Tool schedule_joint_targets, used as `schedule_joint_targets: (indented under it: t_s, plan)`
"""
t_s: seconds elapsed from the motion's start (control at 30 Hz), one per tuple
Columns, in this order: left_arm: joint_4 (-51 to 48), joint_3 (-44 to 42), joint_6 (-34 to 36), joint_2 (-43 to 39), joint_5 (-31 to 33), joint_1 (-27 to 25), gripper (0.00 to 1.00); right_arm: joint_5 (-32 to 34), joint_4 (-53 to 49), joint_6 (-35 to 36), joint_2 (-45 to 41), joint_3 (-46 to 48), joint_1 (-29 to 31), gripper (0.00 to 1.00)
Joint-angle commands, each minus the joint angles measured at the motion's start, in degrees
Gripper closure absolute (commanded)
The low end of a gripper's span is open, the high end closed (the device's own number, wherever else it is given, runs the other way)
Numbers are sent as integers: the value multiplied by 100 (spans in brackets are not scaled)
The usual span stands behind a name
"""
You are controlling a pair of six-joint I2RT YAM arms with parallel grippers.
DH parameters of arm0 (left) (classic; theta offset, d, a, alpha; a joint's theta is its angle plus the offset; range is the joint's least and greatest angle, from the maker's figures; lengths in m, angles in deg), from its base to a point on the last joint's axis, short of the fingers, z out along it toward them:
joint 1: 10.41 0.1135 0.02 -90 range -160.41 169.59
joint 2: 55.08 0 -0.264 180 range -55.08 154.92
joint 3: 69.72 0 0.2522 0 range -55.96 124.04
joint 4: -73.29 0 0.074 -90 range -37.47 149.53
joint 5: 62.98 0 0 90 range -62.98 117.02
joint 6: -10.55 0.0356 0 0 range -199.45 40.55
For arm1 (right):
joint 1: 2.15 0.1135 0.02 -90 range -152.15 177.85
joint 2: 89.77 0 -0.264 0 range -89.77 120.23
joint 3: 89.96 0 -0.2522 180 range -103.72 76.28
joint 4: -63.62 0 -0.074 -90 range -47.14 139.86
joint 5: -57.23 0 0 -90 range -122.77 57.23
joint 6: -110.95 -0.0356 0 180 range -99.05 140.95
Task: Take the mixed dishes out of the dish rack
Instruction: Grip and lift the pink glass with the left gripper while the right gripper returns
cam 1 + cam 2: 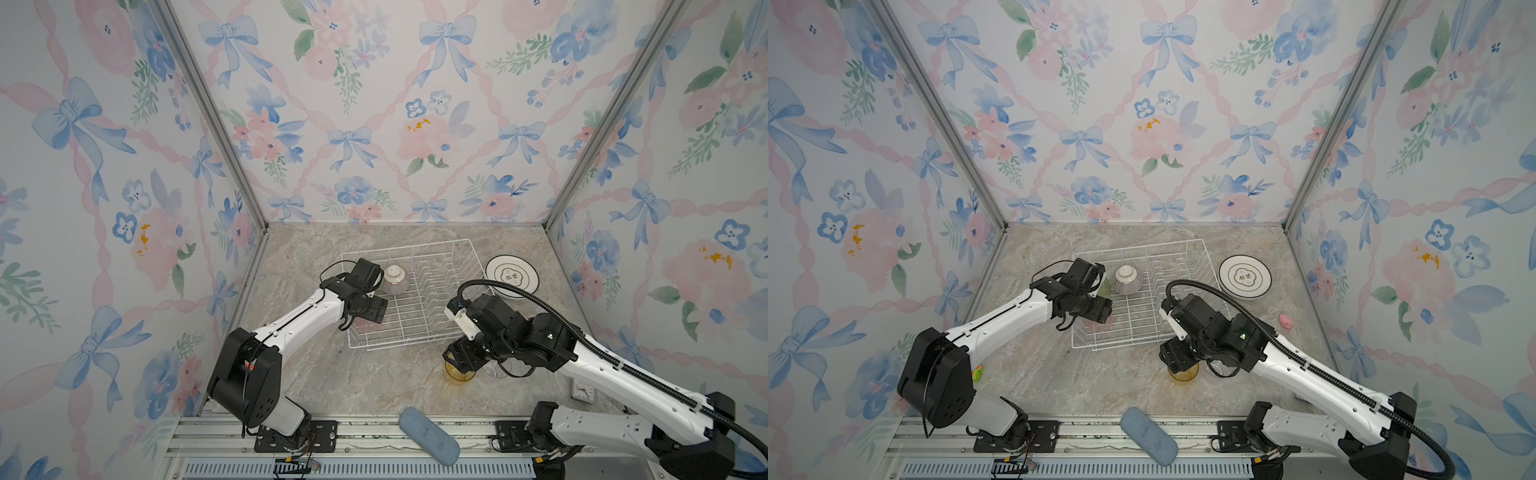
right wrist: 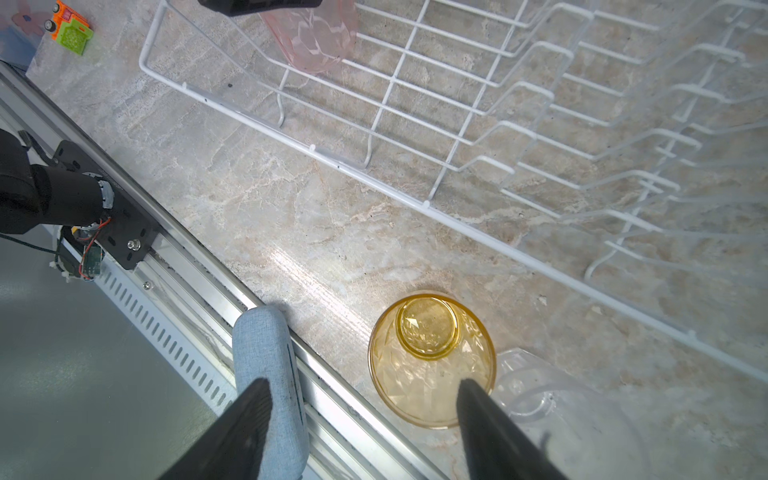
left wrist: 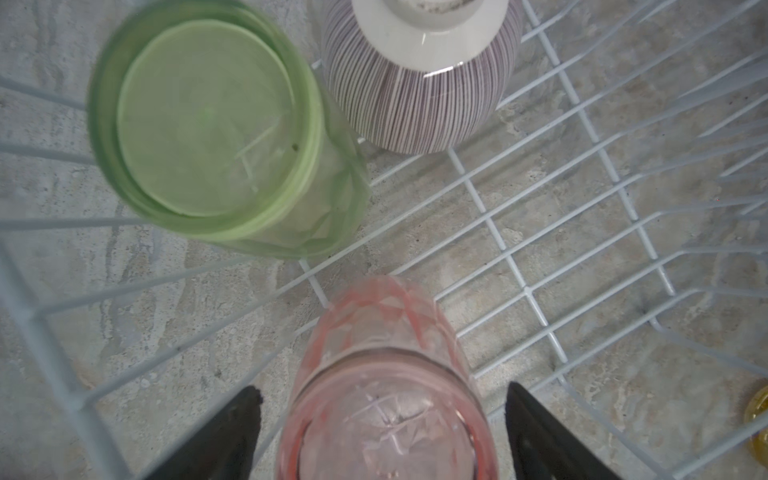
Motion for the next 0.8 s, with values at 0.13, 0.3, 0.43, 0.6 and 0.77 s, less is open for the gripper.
schedule_joint_targets:
  t_s: [0.13,0.3,0.43,0.6,0.77]
  plan:
    - [-299,166,32,291,-35,62,18,-173,148,87,-22,188,-213,26]
    - [-368,192,32,396,-114,68,26,-231,205,97,-50,273,-302,26]
    - [-418,236,49,410,-238,70,35,-287,295,100,-39,332,-371,26]
    - [-411,301,23,316,-424,108,44,-526,739,62,-61,490,-544,26]
    - [-395,441,49,165,-702,174,46,-1245,1838,-117,-130,766,-912,26]
